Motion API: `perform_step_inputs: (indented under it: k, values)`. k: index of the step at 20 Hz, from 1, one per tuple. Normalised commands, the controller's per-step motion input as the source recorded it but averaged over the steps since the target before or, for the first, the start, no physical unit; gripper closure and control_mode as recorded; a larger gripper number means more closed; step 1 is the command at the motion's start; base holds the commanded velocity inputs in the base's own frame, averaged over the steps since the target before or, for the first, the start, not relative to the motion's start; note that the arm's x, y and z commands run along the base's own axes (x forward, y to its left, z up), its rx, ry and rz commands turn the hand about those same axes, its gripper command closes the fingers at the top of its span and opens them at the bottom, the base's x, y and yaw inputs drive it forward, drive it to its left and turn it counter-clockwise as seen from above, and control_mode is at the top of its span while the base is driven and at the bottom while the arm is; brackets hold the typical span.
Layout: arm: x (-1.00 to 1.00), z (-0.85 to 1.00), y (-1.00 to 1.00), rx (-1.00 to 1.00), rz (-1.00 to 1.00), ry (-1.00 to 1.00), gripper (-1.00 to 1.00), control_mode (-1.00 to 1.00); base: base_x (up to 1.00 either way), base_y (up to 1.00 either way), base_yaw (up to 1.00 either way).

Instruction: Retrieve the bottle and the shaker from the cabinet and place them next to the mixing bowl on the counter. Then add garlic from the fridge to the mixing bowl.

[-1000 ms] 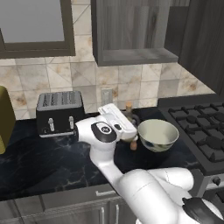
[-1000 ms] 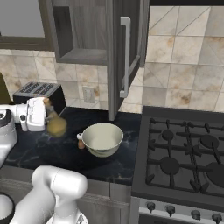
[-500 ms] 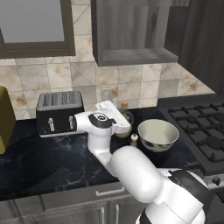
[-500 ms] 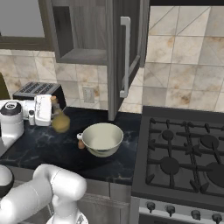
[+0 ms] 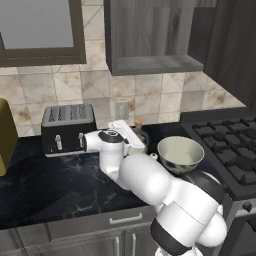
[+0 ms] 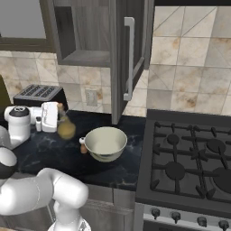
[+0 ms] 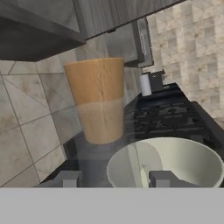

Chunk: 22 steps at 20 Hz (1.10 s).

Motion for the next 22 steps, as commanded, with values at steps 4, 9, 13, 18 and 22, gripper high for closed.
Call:
perform_step_inputs:
  k: [4,9,13,18,22]
  values:
    - [0.04,-0.12,-0.04,0.00,0.01,-0.03,1.00,-1.00,0.00,0.00,0.00]
    - [0.00,0.00,-0.11,0.00,0.00,0.00,1.00,-1.00,0.00,0.00,0.00]
    - [0.00,-0.02,-0.13,0.00,0.00,0.00,1.00,-1.00,0.00,0.00,0.00]
    - [0.04,-0.08,-0.29,0.00,-0.03,0.00,1.00,-1.00,0.00,0.00,0.00]
    - [0.06,-0.04,-0.40,0.00,-0.06,0.00,1.00,-1.00,0.00,0.00,0.00]
